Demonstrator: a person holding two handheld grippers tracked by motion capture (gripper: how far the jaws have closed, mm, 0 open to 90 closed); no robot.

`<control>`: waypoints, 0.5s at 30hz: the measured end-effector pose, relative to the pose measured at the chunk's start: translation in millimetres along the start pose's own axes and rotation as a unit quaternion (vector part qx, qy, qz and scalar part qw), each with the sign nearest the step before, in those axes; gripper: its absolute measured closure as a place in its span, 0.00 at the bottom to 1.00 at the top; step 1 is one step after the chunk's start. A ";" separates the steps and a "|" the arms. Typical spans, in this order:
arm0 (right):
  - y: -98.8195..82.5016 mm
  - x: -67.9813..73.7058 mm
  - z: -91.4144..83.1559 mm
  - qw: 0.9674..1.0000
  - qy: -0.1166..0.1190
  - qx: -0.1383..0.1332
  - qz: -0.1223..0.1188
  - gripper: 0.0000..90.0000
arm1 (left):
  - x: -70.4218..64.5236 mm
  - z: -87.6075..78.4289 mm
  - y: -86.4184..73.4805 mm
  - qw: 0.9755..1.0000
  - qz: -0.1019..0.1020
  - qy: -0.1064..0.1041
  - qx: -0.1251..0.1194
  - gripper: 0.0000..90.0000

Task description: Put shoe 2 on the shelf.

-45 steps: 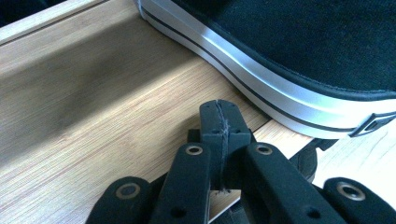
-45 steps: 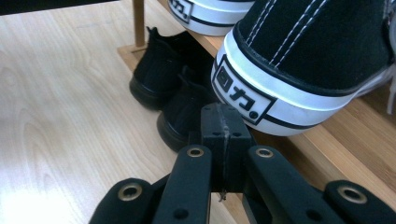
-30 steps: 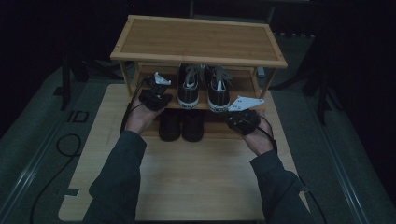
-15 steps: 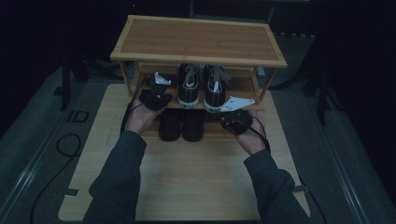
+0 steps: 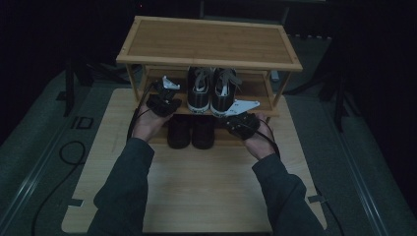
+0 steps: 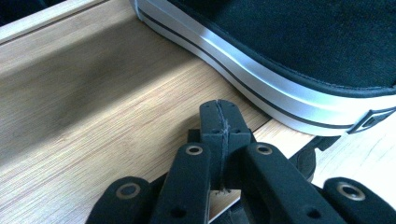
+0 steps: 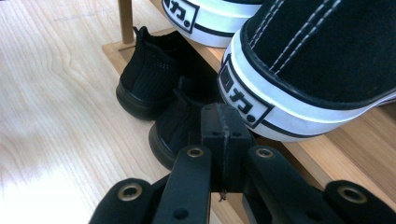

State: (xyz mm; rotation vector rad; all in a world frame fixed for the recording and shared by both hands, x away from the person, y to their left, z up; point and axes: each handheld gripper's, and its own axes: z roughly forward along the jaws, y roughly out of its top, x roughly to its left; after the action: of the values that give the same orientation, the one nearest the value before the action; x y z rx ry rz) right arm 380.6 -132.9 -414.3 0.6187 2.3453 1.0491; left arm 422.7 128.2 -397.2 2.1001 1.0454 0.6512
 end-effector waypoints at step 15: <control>3.2 -2.7 5.3 1.000 0.000 0.001 -0.001 1.00 | -0.2 -0.1 0.1 1.000 -0.001 0.000 0.000 1.00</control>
State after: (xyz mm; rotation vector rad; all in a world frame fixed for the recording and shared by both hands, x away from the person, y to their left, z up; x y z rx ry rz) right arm 386.5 -129.7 -414.3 0.6182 2.3465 1.0457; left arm 422.7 128.0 -397.0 2.0992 1.0475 0.6507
